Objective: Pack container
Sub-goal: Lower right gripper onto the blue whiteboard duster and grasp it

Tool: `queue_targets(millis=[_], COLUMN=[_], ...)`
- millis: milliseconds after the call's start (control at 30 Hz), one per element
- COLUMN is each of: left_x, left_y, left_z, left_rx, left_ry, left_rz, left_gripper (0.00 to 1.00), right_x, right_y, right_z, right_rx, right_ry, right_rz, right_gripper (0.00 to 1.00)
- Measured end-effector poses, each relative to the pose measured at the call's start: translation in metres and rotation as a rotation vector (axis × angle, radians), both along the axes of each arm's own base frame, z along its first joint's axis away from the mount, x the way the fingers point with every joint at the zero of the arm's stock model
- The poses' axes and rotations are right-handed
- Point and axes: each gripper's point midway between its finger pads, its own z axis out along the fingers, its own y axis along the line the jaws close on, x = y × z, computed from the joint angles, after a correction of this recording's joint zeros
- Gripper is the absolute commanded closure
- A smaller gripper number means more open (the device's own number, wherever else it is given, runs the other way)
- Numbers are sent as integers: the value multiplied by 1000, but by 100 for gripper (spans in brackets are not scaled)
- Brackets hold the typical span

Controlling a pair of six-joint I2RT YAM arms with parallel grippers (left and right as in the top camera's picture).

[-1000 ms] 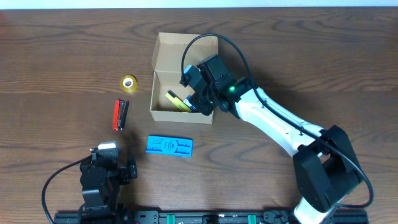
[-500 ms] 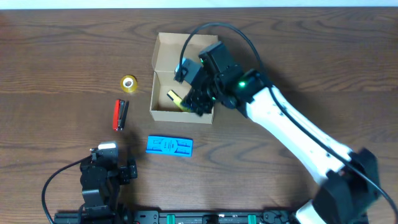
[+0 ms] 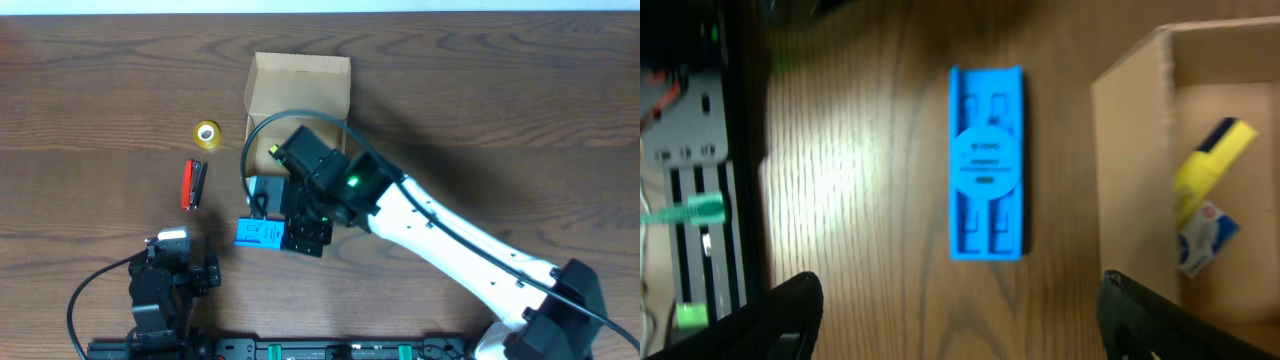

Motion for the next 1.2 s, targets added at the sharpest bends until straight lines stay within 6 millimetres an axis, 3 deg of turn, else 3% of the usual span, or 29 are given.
queue_targets(millis=[467, 867, 1200], left_x=[0, 0, 0], left_y=[0, 0, 0], left_z=[0, 0, 0], left_rx=[0, 0, 0], left_ry=[0, 0, 0], left_rz=[0, 0, 0], left_gripper=[5, 5, 5], right_x=[-11, -1, 18], right_y=[7, 19, 31], right_z=[-72, -115, -135], right_rx=[-167, -203, -196], right_ry=[57, 58, -9], right_rz=[115, 126, 112], right_gripper=[12, 12, 12])
